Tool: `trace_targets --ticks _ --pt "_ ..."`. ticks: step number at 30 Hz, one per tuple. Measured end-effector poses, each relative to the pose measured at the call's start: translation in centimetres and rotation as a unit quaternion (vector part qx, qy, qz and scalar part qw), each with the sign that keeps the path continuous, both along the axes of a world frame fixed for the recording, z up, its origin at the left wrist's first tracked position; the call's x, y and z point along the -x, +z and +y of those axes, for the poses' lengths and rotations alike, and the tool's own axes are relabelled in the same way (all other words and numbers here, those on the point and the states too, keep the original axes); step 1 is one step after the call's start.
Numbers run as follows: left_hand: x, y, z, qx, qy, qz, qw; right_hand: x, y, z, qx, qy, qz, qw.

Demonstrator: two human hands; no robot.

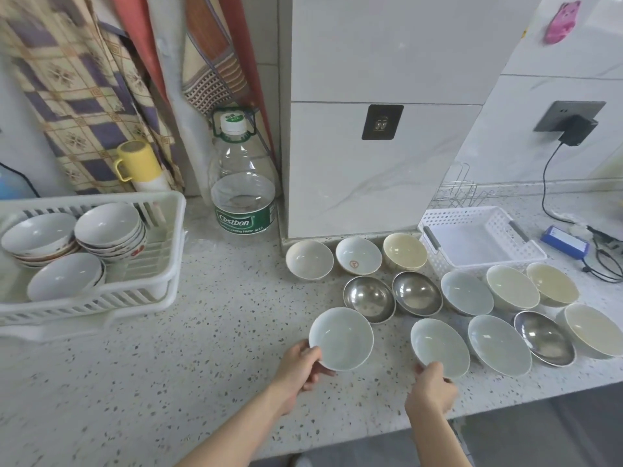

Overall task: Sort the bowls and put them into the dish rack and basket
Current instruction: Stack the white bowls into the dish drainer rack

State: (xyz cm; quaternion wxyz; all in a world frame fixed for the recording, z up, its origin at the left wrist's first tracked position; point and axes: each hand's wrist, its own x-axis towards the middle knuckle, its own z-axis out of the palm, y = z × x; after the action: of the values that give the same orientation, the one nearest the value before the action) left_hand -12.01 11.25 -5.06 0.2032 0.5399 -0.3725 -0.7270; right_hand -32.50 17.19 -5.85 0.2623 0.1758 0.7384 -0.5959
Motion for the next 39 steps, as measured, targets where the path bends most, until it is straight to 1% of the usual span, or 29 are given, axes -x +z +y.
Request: trace_targets --ticks 2,4,12,18,21,24,29,32,34,36,39 --pt "-1.2 0.4 -0.3 0.006 0.009 0.004 1.000 -1.2 0.1 0.2 -0.006 -0.015 0.028 0.999" --pt "-2.5 1.0 -0.8 0.007 0.032 0.020 0.999 -2.9 0.1 0.3 -0.008 -0.008 0.050 0.999" --pt "-8.7 4.3 -4.3 0.027 0.117 0.068 0.990 -9.4 2.1 -2.4 0.064 0.114 0.077 0.988" --pt "-17.4 6.6 -6.4 0.067 0.198 0.092 0.974 -16.9 5.1 -5.7 0.113 0.197 0.120 0.966" --pt "-22.8 8.0 -7.5 0.094 0.255 0.090 0.958 -21.5 7.1 -7.6 0.151 0.270 0.134 0.941" --pt "-28.3 9.6 -8.4 0.147 0.292 0.074 0.942 -26.2 8.9 -9.7 0.176 0.339 0.152 0.912" --pt "-36.6 11.6 -9.7 0.262 0.342 -0.016 0.902 -33.2 11.0 -13.4 0.179 0.434 0.174 0.866" --pt "-41.3 11.8 -10.7 0.280 0.365 -0.082 0.884 -36.9 11.4 -15.9 0.190 0.483 0.167 0.838" --pt "-44.1 11.4 -11.3 0.291 0.375 -0.107 0.874 -38.9 11.2 -17.4 0.185 0.520 0.173 0.816" --pt "-46.4 11.0 -12.0 0.299 0.379 -0.124 0.867 -40.8 11.2 -18.5 0.173 0.556 0.194 0.790" --pt "-48.7 10.2 -13.2 0.301 0.381 -0.122 0.866 -43.3 11.2 -20.0 0.153 0.595 0.219 0.758"
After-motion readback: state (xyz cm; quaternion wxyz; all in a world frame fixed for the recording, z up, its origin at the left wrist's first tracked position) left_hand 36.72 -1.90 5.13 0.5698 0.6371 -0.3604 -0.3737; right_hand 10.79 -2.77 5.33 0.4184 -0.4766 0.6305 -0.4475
